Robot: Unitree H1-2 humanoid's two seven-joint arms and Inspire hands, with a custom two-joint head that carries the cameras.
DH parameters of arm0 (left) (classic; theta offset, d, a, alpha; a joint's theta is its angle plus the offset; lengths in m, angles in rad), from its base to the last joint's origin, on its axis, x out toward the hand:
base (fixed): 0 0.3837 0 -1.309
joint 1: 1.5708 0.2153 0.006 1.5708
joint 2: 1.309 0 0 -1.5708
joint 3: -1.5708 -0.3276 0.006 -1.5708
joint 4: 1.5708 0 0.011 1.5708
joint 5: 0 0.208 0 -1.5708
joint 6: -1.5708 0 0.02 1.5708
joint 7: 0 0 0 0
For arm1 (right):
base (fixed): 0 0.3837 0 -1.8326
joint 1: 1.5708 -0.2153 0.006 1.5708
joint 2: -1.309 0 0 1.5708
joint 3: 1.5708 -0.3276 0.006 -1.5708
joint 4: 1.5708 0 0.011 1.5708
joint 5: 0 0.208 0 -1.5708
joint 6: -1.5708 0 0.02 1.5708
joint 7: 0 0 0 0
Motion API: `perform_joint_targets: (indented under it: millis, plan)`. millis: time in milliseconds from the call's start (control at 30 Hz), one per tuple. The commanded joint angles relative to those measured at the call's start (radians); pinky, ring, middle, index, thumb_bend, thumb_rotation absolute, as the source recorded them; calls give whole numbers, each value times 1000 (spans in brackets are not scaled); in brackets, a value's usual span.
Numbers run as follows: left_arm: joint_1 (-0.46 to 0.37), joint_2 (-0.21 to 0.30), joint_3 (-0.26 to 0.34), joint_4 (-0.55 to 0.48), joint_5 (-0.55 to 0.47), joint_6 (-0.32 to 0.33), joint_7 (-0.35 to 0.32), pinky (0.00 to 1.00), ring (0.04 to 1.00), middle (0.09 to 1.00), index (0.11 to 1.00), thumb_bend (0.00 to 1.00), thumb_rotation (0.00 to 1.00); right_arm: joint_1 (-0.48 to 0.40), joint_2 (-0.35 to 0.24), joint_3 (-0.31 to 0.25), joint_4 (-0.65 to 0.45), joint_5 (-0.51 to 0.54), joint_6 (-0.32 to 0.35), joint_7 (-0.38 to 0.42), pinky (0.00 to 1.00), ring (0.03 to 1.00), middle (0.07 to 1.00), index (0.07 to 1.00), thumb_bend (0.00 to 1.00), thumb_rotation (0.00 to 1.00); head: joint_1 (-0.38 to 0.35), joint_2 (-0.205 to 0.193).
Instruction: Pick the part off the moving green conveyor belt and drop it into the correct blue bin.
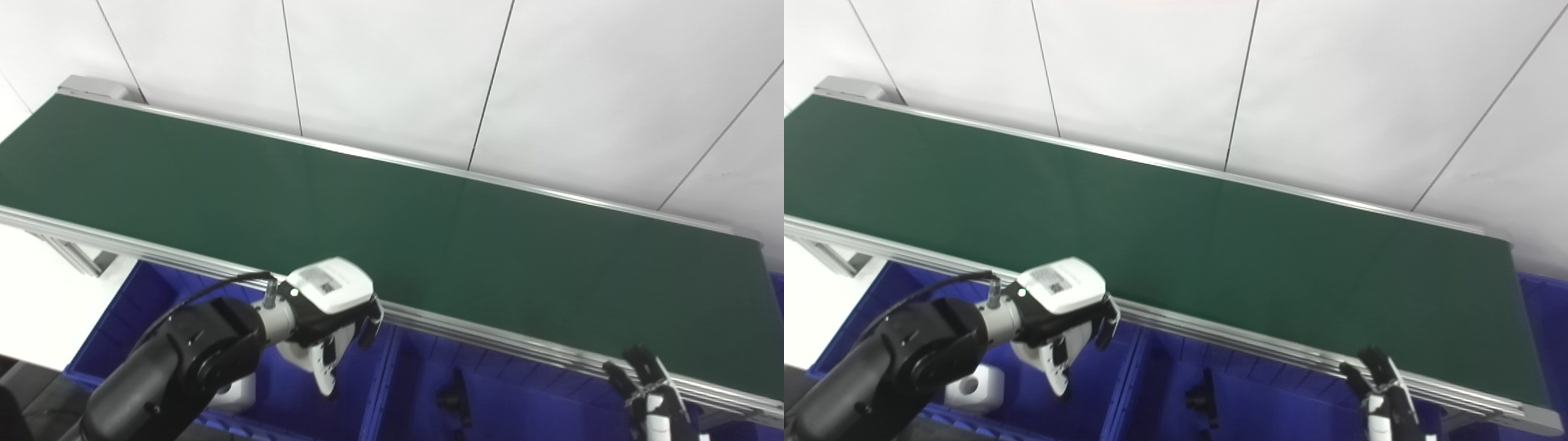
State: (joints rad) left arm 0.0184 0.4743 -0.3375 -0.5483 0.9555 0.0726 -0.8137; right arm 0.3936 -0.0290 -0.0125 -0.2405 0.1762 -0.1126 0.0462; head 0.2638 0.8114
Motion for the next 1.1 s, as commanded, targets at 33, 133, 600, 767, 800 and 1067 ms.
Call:
perform_joint_targets:
  millis: [33, 133, 600, 767, 800, 1067]
  plan:
    - [5, 7, 1, -14, 36, -13, 5, 156, 232, 339, 487, 521, 49, -3, -7, -10, -60, 5, 35, -2, 853, 784, 859, 839, 783, 747, 11, 19]
    - [21, 0, -6, 6, 58, -13, 0, 162, 242, 348, 486, 521, 49, -9, -11, -17, -67, 11, 45, -1, 847, 776, 851, 828, 797, 739, 14, 28]
    - [49, -2, 15, 48, 106, -42, 75, 637, 663, 709, 706, 833, 467, -13, -23, -29, -15, 6, 8, 11, 848, 773, 846, 826, 797, 737, 5, 17]
    - [48, 5, 18, 21, 116, -54, 54, 843, 829, 869, 846, 943, 715, -12, -12, -23, -19, 0, 5, 7, 830, 757, 840, 816, 813, 737, -6, 11]
    - [49, 4, 20, 20, 115, -55, 53, 842, 832, 873, 847, 946, 724, -12, -9, -22, -20, -1, 6, 6, 825, 752, 837, 812, 815, 733, -6, 11]
    - [50, -1, 38, -10, 92, -57, 50, 825, 819, 859, 840, 929, 696, -12, 1, -20, -24, -10, 7, 6, 844, 767, 846, 829, 795, 740, -16, 5]
